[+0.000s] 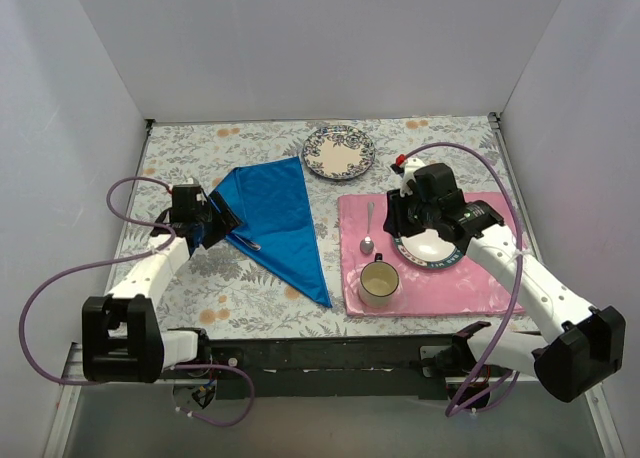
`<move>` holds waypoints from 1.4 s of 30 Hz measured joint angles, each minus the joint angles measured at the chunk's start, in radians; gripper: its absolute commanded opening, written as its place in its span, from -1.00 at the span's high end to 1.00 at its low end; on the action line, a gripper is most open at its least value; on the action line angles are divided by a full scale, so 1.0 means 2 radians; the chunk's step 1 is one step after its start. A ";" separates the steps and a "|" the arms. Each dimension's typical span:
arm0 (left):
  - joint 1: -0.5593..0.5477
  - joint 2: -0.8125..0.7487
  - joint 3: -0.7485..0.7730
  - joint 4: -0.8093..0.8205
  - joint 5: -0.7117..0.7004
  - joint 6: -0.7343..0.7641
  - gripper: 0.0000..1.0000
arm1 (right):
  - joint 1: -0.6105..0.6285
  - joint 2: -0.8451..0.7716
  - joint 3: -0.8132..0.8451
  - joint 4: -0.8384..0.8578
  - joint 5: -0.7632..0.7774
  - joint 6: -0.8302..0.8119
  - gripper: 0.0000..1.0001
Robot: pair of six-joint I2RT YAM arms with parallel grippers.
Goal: Fold the napkin, place the utensils inside, and roll it up
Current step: Fold the napkin
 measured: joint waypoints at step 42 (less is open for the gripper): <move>0.076 0.325 0.292 0.060 0.133 -0.072 -0.04 | 0.178 0.602 0.407 0.231 -0.244 0.098 0.07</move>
